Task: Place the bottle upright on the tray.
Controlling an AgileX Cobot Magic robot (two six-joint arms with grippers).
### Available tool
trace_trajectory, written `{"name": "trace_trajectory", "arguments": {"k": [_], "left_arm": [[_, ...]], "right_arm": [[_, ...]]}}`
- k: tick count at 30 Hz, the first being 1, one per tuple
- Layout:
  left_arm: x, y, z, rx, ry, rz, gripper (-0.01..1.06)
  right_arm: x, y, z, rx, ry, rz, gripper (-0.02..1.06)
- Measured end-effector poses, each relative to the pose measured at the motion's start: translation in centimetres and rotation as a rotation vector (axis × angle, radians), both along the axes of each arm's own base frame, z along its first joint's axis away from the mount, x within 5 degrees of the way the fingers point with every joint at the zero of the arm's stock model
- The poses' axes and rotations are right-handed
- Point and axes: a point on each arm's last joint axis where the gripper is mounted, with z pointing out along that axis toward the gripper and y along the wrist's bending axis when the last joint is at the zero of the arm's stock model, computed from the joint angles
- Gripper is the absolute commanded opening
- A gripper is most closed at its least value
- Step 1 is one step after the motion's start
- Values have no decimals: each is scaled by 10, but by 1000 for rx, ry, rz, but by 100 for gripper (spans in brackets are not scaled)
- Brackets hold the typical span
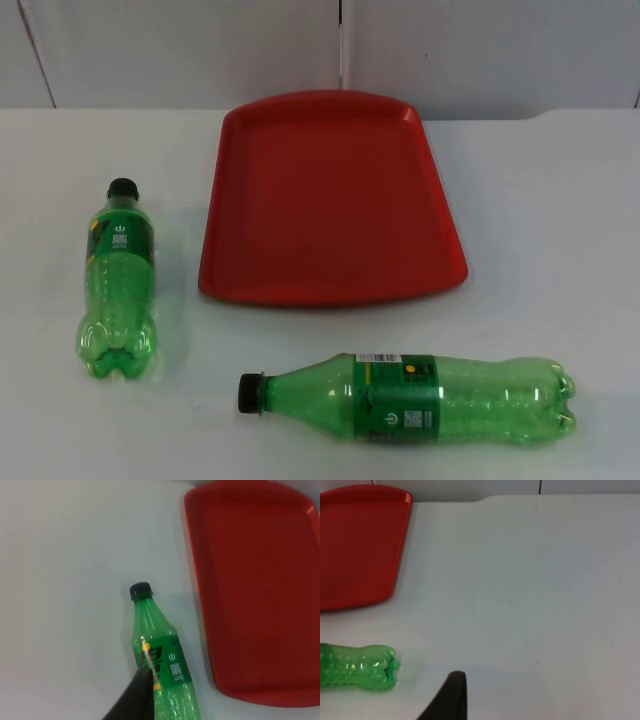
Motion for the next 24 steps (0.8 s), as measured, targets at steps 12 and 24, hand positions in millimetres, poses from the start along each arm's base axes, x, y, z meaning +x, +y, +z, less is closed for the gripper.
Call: {"name": "trace_trajectory", "arguments": {"k": [12,24], "left_arm": [[65,-5,-28,-3,190,-26,105],[122,-6,-85,3,482,18,105]], "right_arm": [[0,0,0,2,0,-1,105],[0,0,0,2,0,-1,105]]}}
